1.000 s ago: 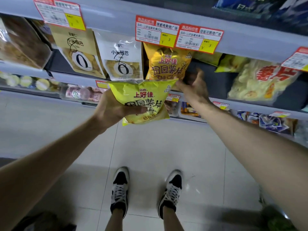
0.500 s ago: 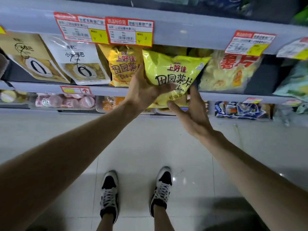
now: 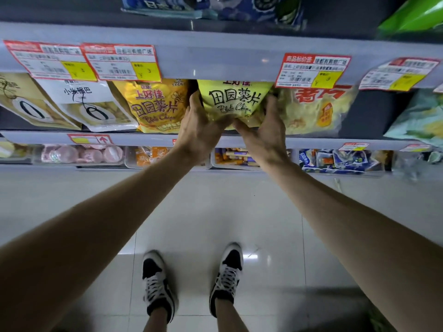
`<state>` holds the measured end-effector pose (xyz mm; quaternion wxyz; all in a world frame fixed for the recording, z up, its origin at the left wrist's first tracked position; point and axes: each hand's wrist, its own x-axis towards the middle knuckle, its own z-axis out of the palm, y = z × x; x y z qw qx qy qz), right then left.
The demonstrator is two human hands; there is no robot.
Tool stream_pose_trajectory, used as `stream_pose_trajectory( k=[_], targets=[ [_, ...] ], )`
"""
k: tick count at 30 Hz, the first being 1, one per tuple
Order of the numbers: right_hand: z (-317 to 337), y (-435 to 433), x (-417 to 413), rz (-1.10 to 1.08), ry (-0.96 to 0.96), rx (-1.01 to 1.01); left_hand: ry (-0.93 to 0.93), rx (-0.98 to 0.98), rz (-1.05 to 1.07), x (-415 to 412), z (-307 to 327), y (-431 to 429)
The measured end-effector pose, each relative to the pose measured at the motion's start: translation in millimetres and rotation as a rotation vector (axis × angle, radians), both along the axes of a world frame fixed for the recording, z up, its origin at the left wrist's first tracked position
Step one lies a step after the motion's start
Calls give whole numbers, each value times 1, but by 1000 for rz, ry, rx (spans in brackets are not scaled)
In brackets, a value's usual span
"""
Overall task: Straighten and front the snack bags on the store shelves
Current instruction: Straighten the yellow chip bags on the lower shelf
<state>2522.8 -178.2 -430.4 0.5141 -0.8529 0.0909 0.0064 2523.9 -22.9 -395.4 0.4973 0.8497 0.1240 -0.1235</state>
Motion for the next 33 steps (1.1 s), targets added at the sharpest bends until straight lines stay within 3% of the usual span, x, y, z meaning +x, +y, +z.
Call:
stream_pose_trajectory(
  k=[14,19,23,27,33],
  targets=[
    [-16,-5,-17,69,121,-83,174,139,-237,-23,-23,11],
    [-10,6,-10,33,169,-123,243,-55,-156,-16,-14,14],
    [-3,7,-7,44,259,-125,271,-87,-204,-16,-13,20],
    [4,4,-5,49,382,-115,312,-41,-255,-20,-15,31],
    [19,-7,-12,92,360,-240,189,245,-379,-31,-1,44]
  ],
)
